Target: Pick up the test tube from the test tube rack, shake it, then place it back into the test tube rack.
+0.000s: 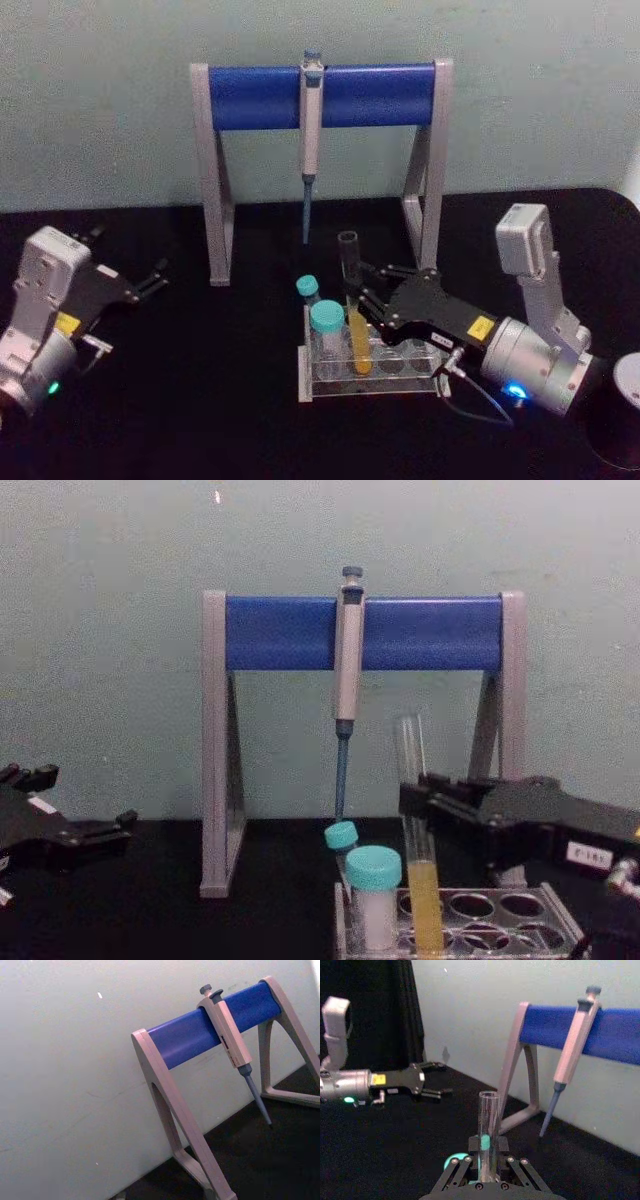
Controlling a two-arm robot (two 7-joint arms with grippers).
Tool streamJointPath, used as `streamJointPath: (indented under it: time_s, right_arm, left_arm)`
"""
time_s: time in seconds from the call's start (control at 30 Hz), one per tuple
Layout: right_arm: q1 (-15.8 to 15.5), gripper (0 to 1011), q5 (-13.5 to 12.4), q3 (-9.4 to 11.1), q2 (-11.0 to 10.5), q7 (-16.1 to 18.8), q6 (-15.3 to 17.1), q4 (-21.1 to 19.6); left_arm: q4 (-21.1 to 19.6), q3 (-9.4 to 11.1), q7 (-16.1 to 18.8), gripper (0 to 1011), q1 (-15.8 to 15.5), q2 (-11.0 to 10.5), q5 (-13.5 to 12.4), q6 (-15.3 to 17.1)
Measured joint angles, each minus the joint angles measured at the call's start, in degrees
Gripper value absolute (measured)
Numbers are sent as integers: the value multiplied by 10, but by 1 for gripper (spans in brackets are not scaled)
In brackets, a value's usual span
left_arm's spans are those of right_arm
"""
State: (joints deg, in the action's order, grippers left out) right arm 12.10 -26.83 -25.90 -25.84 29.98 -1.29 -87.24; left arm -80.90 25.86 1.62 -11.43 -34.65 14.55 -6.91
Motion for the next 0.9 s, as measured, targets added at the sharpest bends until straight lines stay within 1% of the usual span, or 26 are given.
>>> streamJointPath:
  time_s: [0.23,0.57,0.7,0.9]
  right_arm:
    - [-9,226,-6,9,-6,8,-24,-24]
    - [-19,226,-13,25,-14,3,-34,-62]
    - [-18,226,-14,31,-14,-1,-39,-66]
    - [-6,226,-13,41,-11,-6,-46,-59]
  left_arm:
    - [0,0,0,1001,0,0,0,0]
    - [0,0,0,1001,0,0,0,0]
    - [0,0,0,1001,0,0,0,0]
    - [0,0,0,1001,0,0,0,0]
